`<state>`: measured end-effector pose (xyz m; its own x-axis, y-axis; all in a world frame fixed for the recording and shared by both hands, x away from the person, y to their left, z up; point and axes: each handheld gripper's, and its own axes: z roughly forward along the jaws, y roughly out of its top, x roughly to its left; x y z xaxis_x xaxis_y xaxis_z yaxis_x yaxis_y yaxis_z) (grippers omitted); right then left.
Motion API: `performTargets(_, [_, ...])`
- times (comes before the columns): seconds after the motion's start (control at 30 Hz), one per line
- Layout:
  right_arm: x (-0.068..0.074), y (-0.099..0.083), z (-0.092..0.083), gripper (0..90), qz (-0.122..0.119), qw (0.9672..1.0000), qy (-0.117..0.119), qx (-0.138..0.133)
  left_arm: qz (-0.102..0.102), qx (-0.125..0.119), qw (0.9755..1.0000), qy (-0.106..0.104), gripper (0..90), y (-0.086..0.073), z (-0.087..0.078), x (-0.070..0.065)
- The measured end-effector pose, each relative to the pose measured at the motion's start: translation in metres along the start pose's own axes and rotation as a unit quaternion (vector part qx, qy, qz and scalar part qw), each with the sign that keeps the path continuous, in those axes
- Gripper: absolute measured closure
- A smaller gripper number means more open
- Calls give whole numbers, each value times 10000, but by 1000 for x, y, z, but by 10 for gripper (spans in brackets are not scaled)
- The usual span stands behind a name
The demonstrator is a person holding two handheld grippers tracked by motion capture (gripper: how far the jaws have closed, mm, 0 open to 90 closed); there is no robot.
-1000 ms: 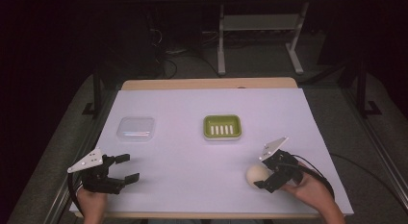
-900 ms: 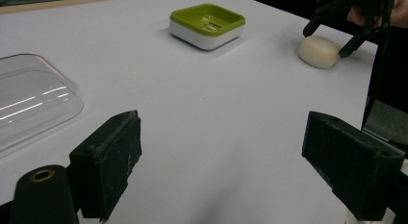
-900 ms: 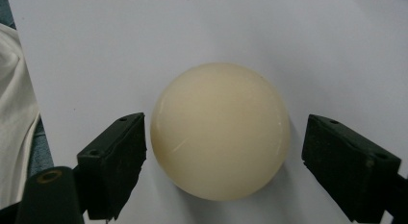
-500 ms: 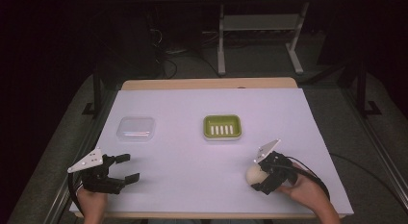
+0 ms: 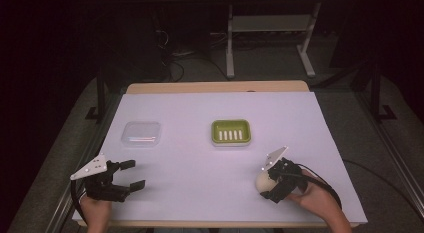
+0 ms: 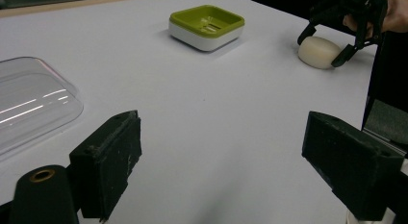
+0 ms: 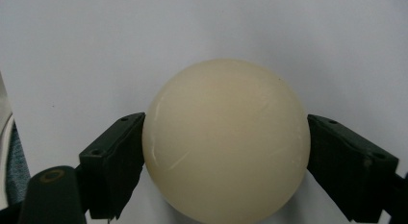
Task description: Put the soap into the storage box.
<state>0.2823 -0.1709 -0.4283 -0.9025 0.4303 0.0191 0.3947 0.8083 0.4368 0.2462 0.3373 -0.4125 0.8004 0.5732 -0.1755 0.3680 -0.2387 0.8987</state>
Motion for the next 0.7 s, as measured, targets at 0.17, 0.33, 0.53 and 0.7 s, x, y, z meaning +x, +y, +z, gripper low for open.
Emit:
performTargets(0.17, [0, 0, 1, 175, -14, 10000, -22, 36, -29, 7, 10000, 0, 130, 0, 0, 0])
performTargets(0.33, [1, 1, 2, 199, -57, 9999, -50, 78, -3, 21, 10000, -9, 130, 0, 1, 0])
performTargets(0.53, [4, 2, 1, 221, -113, 9999, -96, 83, -32, 27, 10000, -1, 131, 0, 0, 0])
performTargets(0.7, [4, 3, 0, 223, -73, 9998, -97, 139, 13, -18, 10000, 18, 131, 0, -1, -1])
